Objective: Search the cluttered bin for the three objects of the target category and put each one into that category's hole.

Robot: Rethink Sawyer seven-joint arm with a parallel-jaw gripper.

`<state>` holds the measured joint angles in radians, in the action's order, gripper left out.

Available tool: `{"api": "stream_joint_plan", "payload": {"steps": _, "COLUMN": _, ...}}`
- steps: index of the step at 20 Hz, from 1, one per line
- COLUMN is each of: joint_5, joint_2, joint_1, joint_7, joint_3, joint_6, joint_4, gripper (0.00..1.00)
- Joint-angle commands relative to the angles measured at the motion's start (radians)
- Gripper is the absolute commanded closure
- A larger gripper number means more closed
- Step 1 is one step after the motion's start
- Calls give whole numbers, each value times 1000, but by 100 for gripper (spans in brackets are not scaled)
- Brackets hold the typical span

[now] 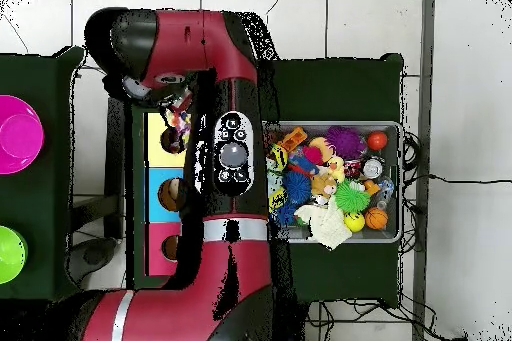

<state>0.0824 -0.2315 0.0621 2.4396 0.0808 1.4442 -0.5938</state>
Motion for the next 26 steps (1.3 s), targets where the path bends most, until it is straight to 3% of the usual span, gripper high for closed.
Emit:
{"api": "stream_joint_plan", "payload": {"steps": 1, "joint_5": 93, "joint_2": -76, "joint_1": 19, "joint_7": 330, "joint_3": -34, "joint_6": -146, "joint_4": -349, "gripper": 100}}
{"api": "stream_joint_plan", "payload": {"steps": 5, "joint_5": 130, "joint_2": -65, "joint_1": 30, "joint_7": 327, "joint_3": -31, "joint_6": -171, "joint_4": -402, "gripper": 100}}
{"api": "stream_joint_plan", "payload": {"steps": 14, "joint_5": 52, "joint_2": -11, "joint_1": 53, "joint_7": 200, "joint_3": 10, "joint_6": -339, "joint_4": -455, "gripper": 100}}
{"api": "stream_joint_plan", "payload": {"steps": 20, "joint_5": 18, "joint_2": -40, "joint_1": 50, "joint_7": 115, "joint_3": 22, "joint_6": -253, "joint_4": -424, "gripper": 100}}
{"api": "stream_joint_plan", "payload": {"steps": 26, "joint_5": 10, "joint_2": -53, "joint_1": 17, "joint_7": 52, "joint_3": 15, "joint_6": -44, "joint_4": -293, "gripper": 100}}
